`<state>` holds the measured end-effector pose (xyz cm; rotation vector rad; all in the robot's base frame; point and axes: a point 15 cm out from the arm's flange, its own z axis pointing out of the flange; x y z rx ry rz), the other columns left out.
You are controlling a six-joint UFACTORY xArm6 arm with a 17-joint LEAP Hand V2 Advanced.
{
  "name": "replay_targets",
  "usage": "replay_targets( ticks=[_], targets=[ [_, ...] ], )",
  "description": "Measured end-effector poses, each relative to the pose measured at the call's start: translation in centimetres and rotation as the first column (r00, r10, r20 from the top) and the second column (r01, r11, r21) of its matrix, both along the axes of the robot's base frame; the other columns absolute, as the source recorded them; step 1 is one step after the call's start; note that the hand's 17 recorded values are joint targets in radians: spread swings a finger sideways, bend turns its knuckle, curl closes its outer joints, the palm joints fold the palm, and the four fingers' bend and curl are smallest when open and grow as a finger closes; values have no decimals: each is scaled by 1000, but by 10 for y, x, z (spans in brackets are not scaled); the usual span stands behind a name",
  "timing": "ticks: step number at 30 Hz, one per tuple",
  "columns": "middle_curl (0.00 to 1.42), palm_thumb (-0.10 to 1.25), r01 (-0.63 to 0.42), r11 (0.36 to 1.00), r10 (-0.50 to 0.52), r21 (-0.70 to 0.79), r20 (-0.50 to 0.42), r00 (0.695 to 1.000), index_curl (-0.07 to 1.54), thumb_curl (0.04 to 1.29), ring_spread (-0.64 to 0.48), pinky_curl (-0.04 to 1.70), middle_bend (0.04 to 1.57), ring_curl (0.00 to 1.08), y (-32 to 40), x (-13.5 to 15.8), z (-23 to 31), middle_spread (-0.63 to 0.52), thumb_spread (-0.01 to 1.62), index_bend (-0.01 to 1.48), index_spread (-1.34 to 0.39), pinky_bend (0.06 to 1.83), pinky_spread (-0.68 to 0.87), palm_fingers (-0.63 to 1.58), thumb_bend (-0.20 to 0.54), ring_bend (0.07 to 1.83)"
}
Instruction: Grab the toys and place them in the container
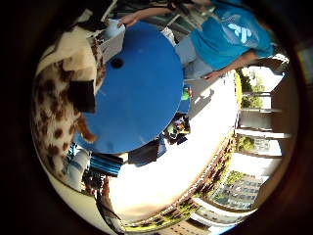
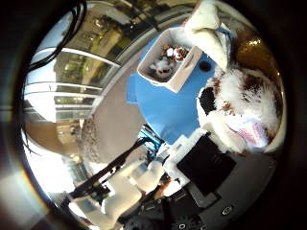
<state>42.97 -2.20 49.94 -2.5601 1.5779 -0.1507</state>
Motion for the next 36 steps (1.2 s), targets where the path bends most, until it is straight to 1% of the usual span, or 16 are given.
replay_targets(
  ticks=[4, 11, 15, 20, 22, 24, 26, 27, 29, 31, 32, 33, 34, 35, 36],
  targets=[
    [1037, 946, 7, 999, -11, 35, 109, 994, 1328, 908, -118, 802, 1413, 813, 34, 33, 10, -173, 1093, 403, -1253, 1714, 122, 735, -11, 1620],
    [1026, 941, 12, 994, -38, 109, 242, 969, 1406, 929, -117, 807, 1415, 806, 98, 92, 9, -168, 1077, 399, -1242, 1702, 120, 753, -12, 1612],
    [1021, 940, 10, 990, -47, 141, 260, 964, 1442, 939, -117, 810, 1410, 803, 137, 118, -8, -166, 1073, 404, -1230, 1692, 120, 763, -12, 1605],
    [1015, 899, 12, 986, -58, 168, 269, 961, 1487, 943, -117, 814, 1406, 800, 172, 144, -33, -164, 1062, 399, -1209, 1682, 119, 770, -25, 1599],
    [1014, 861, 20, 984, -68, 175, 272, 960, 1503, 936, -114, 817, 1407, 799, 179, 155, -45, -163, 1055, 387, -1198, 1677, 120, 765, -33, 1603],
    [1008, 793, 17, 983, -72, 184, 295, 953, 1515, 913, -111, 821, 1394, 792, 186, 168, -50, -162, 1059, 398, -1187, 1661, 119, 751, -48, 1586],
    [995, 770, 21, 980, -82, 197, 309, 948, 1513, 893, -97, 813, 1366, 781, 195, 180, -60, -159, 1066, 425, -1179, 1631, 126, 782, -39, 1571],
    [973, 742, 27, 980, -89, 198, 307, 948, 1498, 870, -73, 793, 1329, 751, 196, 185, -67, -155, 1074, 464, -1171, 1587, 145, 831, -39, 1523],
    [944, 717, 30, 980, -89, 196, 298, 951, 1472, 845, -42, 773, 1284, 723, 199, 189, -77, -143, 1083, 489, -1159, 1527, 166, 863, -38, 1471],
    [878, 686, 20, 981, -77, 191, 294, 953, 1415, 810, 17, 735, 1171, 670, 203, 192, -85, -126, 1089, 484, -1136, 1448, 210, 864, -41, 1365],
    [828, 664, 15, 982, -70, 188, 293, 954, 1376, 789, 35, 739, 1023, 657, 205, 193, -89, -133, 1091, 406, -1111, 1461, 227, 672, -44, 1313],
    [776, 639, 12, 983, -65, 184, 284, 957, 1340, 768, 56, 747, 849, 654, 205, 194, -95, -137, 1091, 286, -1077, 1500, 245, 425, -49, 1303],
    [751, 626, 1, 984, -51, 177, 277, 960, 1317, 756, 64, 754, 767, 655, 206, 194, -101, -141, 1092, 252, -1062, 1509, 252, 317, -51, 1289],
    [691, 601, -23, 986, -23, 165, 273, 962, 1264, 731, 81, 755, 629, 636, 209, 195, -108, -136, 1094, 181, -1026, 1515, 267, 128, -52, 1235],
    [641, 589, -66, 987, 24, 149, 269, 963, 1217, 704, 105, 725, 565, 589, 218, 194, -115, -128, 1102, 144, -987, 1483, 288, 42, -47, 1157]
  ],
)
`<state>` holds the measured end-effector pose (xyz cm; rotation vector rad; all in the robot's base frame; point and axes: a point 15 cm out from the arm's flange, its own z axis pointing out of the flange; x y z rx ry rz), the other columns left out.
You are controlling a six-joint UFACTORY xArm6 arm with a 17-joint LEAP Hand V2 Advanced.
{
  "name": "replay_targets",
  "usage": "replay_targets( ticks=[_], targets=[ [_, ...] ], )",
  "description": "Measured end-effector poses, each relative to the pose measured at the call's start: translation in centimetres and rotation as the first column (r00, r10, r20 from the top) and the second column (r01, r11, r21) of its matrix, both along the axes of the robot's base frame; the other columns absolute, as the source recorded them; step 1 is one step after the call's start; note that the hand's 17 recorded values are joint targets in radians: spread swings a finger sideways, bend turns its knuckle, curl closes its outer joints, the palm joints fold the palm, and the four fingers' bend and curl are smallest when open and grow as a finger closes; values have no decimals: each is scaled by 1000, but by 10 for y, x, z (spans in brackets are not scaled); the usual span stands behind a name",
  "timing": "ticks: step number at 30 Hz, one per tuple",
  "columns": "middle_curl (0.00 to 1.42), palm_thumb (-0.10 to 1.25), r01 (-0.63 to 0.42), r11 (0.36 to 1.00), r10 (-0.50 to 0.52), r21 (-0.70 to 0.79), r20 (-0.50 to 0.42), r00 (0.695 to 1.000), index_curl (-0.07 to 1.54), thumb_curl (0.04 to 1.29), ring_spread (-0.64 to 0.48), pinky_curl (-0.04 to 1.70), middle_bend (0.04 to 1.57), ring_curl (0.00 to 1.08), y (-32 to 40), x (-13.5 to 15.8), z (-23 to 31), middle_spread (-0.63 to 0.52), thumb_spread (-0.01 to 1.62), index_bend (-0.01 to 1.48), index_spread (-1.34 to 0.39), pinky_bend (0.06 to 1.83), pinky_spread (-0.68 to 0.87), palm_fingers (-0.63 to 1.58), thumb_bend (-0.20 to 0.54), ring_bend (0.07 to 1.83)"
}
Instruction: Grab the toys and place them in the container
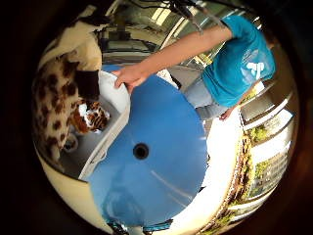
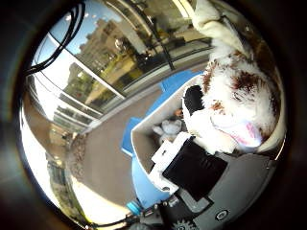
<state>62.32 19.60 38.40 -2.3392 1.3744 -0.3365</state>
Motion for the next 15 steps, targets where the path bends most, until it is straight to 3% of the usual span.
replay_targets(
  ticks=[3, 6, 15],
  targets=[
    [541, 559, -111, 993, 110, -32, -31, 993, 1081, 635, 151, 639, 453, 465, 37, -8, -29, -103, 1125, 124, -864, 1368, 328, -46, -41, 982],
    [500, 541, -164, 986, 161, -44, -51, 986, 980, 591, 169, 591, 403, 408, 59, -15, -44, -82, 1134, 102, -781, 1280, 352, -103, -41, 888],
    [409, 507, -206, 977, 204, -46, -47, 978, 664, 468, 217, 481, 259, 323, 91, -17, -62, -32, 1141, 130, -537, 1127, 435, -17, -32, 709]
  ],
)
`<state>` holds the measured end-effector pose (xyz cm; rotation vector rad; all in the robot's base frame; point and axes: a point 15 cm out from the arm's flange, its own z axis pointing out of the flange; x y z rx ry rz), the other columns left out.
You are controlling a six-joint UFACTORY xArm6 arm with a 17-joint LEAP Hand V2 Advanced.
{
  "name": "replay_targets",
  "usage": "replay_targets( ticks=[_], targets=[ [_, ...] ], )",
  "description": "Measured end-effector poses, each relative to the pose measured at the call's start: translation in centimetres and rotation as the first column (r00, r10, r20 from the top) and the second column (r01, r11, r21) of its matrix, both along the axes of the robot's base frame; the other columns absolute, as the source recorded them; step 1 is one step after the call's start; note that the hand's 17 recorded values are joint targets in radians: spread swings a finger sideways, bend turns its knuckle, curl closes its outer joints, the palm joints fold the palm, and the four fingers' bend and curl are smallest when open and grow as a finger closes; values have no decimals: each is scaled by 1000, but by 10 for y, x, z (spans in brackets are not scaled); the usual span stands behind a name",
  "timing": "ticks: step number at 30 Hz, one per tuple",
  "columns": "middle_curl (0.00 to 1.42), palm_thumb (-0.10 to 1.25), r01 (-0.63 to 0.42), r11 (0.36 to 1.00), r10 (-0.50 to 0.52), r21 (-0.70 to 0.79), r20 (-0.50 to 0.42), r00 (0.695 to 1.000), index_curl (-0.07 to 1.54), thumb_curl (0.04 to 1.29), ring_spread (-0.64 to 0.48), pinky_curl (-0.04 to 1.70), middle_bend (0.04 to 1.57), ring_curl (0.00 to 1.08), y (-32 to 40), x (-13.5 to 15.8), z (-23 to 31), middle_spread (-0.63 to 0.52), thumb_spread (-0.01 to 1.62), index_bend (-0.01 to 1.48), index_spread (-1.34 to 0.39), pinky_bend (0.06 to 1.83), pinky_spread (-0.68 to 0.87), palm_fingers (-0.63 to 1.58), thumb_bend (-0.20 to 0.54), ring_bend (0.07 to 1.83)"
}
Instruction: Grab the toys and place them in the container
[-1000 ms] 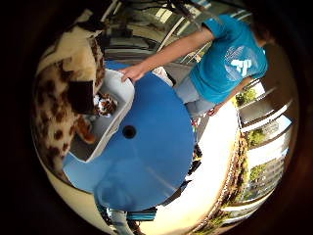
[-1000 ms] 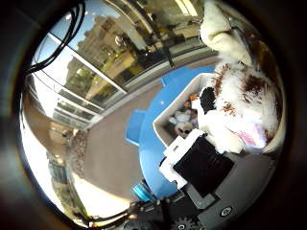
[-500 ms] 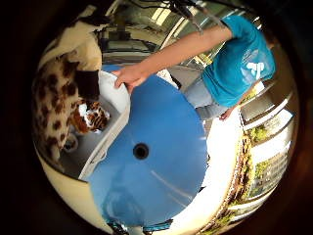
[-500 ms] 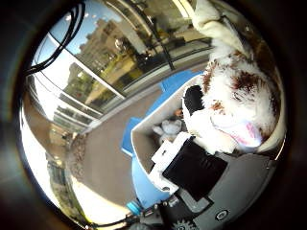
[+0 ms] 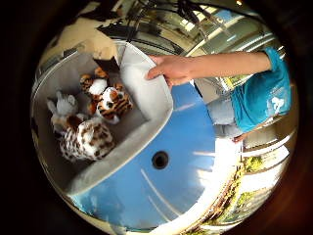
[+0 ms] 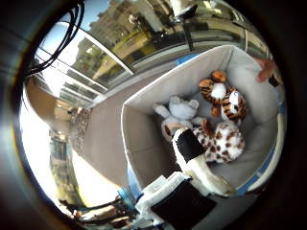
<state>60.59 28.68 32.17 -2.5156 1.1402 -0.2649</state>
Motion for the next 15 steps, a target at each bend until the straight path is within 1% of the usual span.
replay_targets(
  ticks=[5, 9, 12, 15],
  targets=[
    [387, 512, 2, 1000, -2, -2, -8, 1000, 547, 435, 224, 443, 218, 306, -4, -4, 6, -24, 1141, 143, -483, 1094, 459, 12, -29, 668],
    [376, 514, 8, 1000, -8, 1, -2, 1000, 480, 417, 233, 419, 190, 296, -17, -14, 35, -14, 1139, 153, -462, 1074, 468, 20, -30, 633],
    [366, 508, 12, 1000, -12, -5, -19, 1000, 439, 401, 240, 399, 179, 292, -32, -30, 58, -5, 1143, 166, -451, 1057, 474, 20, -31, 604],
    [353, 499, 17, 1000, -18, -18, -55, 998, 410, 390, 244, 377, 172, 287, -56, -58, 90, -3, 1140, 177, -445, 1035, 483, 29, -31, 577]
  ],
)
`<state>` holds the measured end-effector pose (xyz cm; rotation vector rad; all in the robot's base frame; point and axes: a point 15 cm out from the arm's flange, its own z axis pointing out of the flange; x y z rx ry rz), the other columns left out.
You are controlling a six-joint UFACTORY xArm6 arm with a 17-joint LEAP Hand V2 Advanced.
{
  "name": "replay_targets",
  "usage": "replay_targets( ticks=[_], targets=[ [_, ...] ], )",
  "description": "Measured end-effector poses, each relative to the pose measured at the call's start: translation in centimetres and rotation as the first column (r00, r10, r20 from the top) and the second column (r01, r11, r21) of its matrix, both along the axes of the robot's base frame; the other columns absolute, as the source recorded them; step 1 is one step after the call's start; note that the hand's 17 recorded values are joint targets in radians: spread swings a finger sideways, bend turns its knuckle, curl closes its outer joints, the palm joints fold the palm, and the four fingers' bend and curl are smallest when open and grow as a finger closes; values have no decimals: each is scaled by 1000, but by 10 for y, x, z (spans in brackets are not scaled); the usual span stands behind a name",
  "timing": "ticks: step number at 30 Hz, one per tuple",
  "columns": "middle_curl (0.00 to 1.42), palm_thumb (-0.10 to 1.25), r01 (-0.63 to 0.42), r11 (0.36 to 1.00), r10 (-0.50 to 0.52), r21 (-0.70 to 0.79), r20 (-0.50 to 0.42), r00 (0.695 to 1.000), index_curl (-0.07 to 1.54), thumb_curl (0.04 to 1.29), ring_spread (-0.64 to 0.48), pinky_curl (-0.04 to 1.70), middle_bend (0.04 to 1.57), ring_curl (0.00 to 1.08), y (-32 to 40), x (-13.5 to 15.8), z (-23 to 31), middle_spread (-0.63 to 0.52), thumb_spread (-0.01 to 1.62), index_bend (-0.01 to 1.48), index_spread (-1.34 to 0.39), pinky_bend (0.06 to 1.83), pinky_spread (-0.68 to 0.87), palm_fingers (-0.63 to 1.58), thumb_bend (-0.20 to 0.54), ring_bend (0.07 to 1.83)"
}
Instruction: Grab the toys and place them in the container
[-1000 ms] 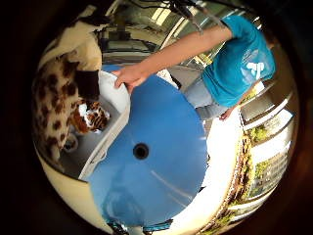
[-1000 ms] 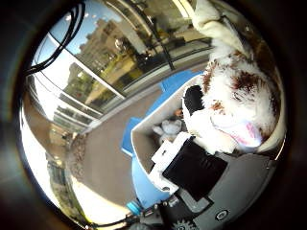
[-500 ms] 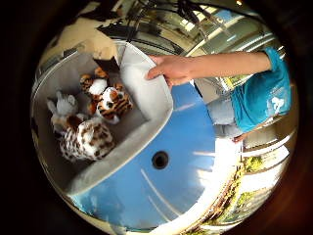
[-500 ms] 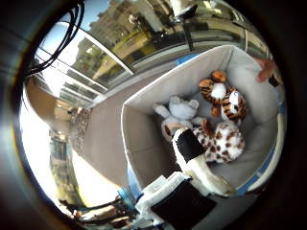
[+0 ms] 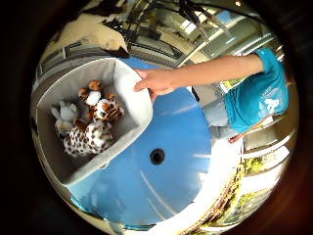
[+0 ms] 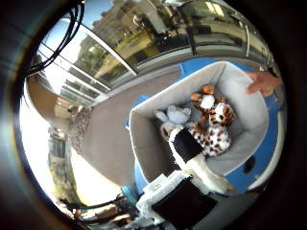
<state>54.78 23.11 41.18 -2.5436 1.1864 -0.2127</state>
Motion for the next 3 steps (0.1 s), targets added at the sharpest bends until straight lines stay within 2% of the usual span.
replay_targets(
  ticks=[3],
  targets=[
    [348, 498, 7, 1000, -8, -20, -50, 999, 400, 383, 245, 359, 173, 282, -28, -39, 31, -2, 1145, 193, -438, 1010, 486, 52, -29, 557]
  ],
)
